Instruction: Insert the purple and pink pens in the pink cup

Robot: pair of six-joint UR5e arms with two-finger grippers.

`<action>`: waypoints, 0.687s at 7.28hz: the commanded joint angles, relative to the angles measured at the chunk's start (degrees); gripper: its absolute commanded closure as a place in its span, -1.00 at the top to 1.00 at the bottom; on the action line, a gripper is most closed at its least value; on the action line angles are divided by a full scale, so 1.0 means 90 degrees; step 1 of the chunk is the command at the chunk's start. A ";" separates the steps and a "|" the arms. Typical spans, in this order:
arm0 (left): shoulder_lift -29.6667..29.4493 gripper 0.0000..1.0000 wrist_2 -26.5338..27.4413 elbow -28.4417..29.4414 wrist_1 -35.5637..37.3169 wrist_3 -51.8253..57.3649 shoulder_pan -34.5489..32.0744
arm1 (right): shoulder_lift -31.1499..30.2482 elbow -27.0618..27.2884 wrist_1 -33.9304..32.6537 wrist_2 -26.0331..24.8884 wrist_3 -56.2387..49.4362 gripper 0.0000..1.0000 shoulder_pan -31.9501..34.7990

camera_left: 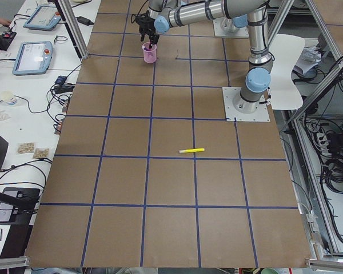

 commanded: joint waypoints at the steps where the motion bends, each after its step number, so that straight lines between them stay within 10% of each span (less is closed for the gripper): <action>1: 0.0159 1.00 -0.0828 0.0029 -0.0208 0.1044 0.0611 | 0.0000 0.0000 0.0000 0.0001 -0.0002 1.00 0.0000; 5: 0.1075 1.00 -0.1334 0.0049 -0.2502 0.4820 0.2020 | 0.0000 0.0010 -0.0010 -0.0008 0.0008 1.00 0.0000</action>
